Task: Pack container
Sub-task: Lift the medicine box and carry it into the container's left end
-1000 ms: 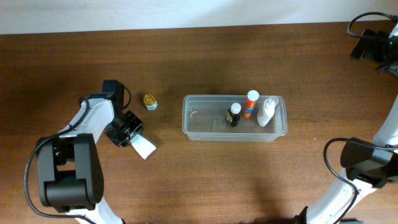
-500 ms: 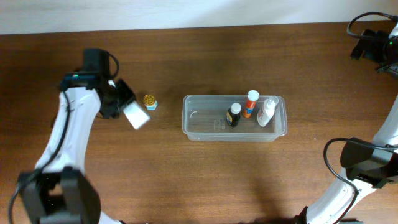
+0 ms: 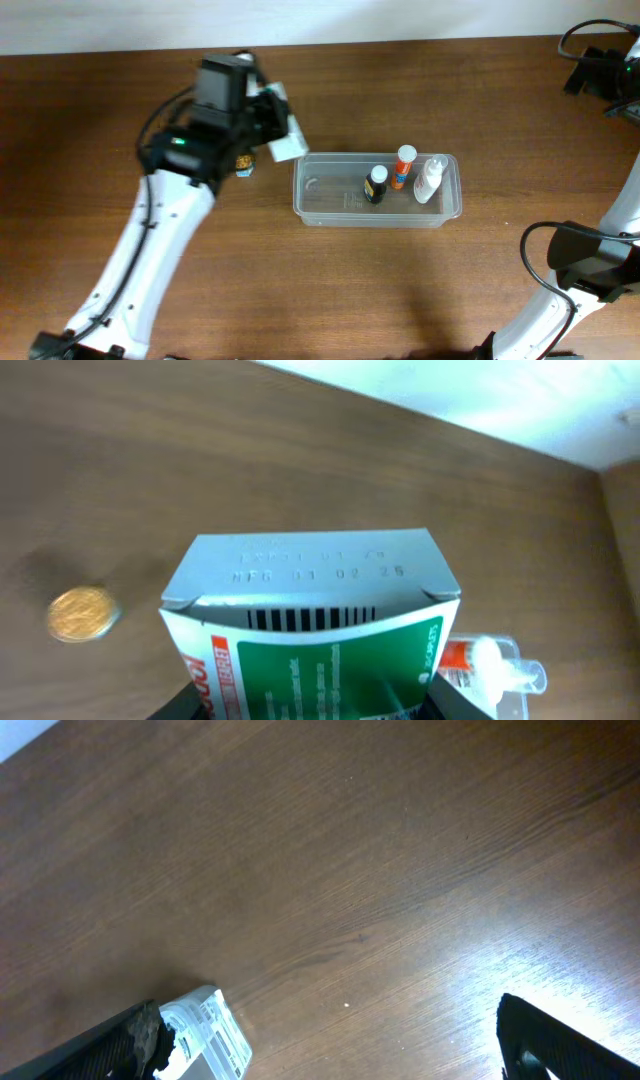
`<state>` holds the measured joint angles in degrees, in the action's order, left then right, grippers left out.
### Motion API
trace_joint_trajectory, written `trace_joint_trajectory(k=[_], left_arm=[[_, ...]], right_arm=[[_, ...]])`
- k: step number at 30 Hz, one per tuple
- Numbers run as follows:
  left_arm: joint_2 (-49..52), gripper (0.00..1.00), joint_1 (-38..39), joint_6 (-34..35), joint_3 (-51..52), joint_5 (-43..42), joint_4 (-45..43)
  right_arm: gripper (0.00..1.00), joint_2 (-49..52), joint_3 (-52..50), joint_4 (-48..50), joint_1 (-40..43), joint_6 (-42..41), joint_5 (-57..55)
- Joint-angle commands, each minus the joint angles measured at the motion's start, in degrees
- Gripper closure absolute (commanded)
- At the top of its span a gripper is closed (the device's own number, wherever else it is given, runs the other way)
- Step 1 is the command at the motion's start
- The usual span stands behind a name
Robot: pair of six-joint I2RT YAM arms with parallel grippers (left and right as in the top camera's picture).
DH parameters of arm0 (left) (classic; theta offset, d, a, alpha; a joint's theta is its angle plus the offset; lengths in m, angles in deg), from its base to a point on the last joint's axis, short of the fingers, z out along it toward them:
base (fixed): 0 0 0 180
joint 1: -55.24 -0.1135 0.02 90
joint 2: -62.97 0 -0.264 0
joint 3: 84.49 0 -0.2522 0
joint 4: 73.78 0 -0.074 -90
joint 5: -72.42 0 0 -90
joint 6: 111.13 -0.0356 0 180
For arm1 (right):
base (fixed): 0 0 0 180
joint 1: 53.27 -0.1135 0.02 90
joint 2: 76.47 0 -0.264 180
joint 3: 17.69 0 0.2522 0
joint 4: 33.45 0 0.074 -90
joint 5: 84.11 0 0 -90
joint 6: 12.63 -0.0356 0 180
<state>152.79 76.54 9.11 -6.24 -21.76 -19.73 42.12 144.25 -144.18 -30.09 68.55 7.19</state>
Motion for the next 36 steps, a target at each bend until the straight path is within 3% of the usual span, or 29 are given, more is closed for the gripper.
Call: trace_joint_trajectory(k=[1, 5, 8, 18, 22, 25, 27, 36], left_arm=[[2.58, 0.59, 4.63, -2.93, -0.39, 6.67, -1.44], [5.55, 0.59, 8.07, -4.13, -0.39, 7.02, -2.60], [8.70, 0.59, 9.57, -10.32, -0.39, 7.02, -1.81], [11.76, 0.59, 10.62, -13.77, -0.39, 6.34, -0.35], [11.76, 0.59, 12.66, -20.96, -0.39, 6.58, -0.44], [11.80, 0.47, 14.08, -27.63, -0.39, 6.56, -0.42], [11.87, 0.47, 14.51, -29.79, -0.39, 6.56, 0.20], [15.12, 0.53, 14.60, -30.03, -0.39, 6.56, 5.57]], right_arm=[[0.02, -0.17, -0.04, -0.33, 0.09, -0.28, -0.33], [0.02, -0.17, -0.07, -0.33, 0.09, -0.28, -0.33], [0.02, -0.17, -0.04, -0.33, 0.09, -0.28, -0.33], [0.02, -0.17, -0.07, -0.33, 0.09, -0.28, -0.33], [0.02, -0.17, -0.07, -0.33, 0.09, -0.28, -0.33], [0.02, -0.17, -0.07, -0.33, 0.09, -0.28, -0.33], [0.02, -0.17, -0.07, -0.33, 0.09, -0.28, -0.33], [0.02, -0.17, -0.07, -0.33, 0.09, -0.28, -0.33]])
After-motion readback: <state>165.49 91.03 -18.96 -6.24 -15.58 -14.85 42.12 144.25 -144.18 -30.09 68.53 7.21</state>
